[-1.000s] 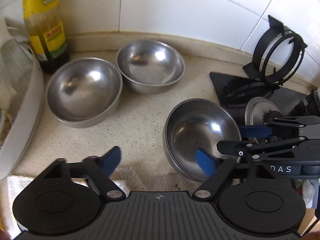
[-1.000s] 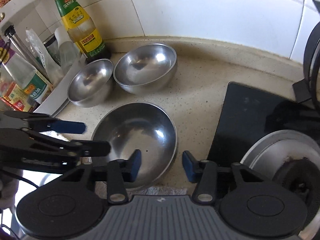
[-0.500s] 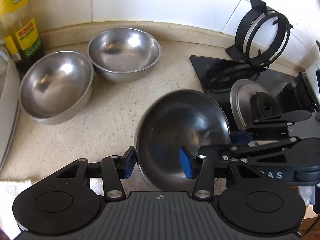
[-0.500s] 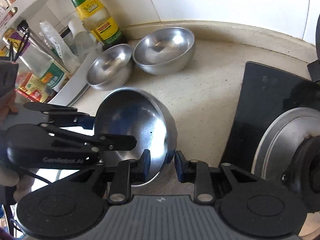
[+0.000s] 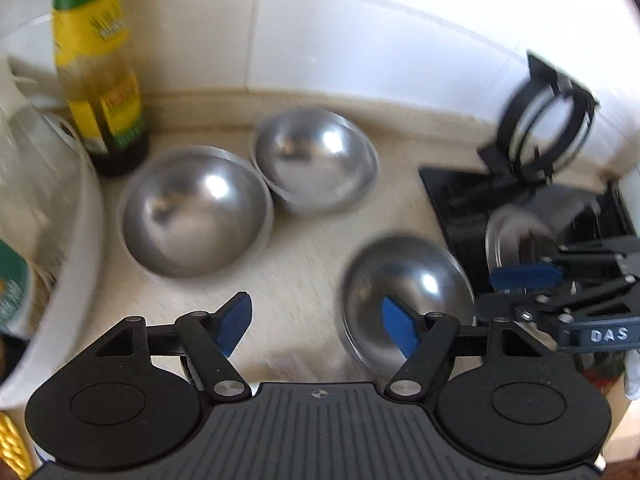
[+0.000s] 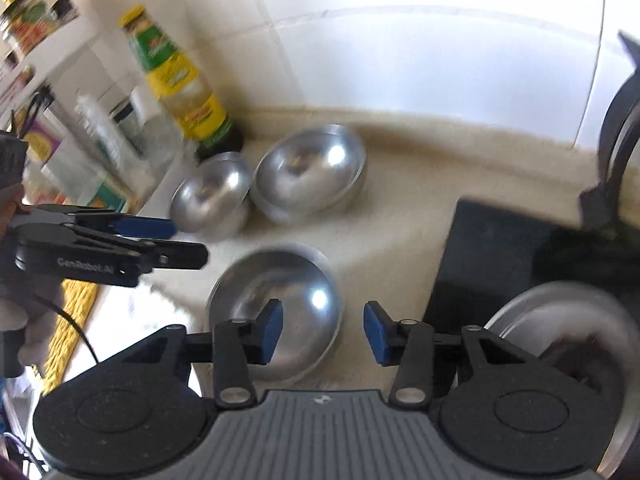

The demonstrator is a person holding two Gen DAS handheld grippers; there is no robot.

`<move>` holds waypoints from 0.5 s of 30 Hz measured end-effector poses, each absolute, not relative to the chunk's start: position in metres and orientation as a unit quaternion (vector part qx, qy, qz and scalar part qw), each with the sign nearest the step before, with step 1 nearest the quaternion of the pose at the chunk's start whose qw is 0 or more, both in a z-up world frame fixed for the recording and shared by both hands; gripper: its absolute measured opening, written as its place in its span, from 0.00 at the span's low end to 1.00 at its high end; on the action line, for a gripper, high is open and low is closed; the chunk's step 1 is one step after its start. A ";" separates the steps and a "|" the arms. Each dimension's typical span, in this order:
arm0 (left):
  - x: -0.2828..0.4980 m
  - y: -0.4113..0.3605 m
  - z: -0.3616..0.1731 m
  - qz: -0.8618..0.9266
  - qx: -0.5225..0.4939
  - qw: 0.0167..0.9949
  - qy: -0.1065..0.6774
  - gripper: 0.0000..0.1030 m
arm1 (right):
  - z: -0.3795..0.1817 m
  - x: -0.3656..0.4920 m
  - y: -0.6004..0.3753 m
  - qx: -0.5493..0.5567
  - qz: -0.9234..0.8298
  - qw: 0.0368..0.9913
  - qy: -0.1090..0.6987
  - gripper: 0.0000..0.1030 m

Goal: Organize plates and bowls
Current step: 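Lift the steel bowl and carry it toward the bowl by the bottle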

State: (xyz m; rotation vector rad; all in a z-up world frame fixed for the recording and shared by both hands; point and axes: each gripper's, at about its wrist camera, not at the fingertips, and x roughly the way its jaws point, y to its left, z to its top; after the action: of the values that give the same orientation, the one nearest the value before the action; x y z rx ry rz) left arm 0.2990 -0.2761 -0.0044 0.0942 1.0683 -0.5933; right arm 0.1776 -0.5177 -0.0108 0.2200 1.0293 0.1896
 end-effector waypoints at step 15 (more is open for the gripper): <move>0.421 -0.333 -0.025 -0.236 0.074 0.835 0.491 0.71 | -0.055 0.286 -0.526 0.160 0.053 0.844 0.509 0.53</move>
State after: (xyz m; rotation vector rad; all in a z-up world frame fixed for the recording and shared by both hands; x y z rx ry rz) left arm 0.4214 -0.3326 -0.0248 0.1575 1.0398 -0.4998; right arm 0.2860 -0.5255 -0.0553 0.3375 1.0735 0.1129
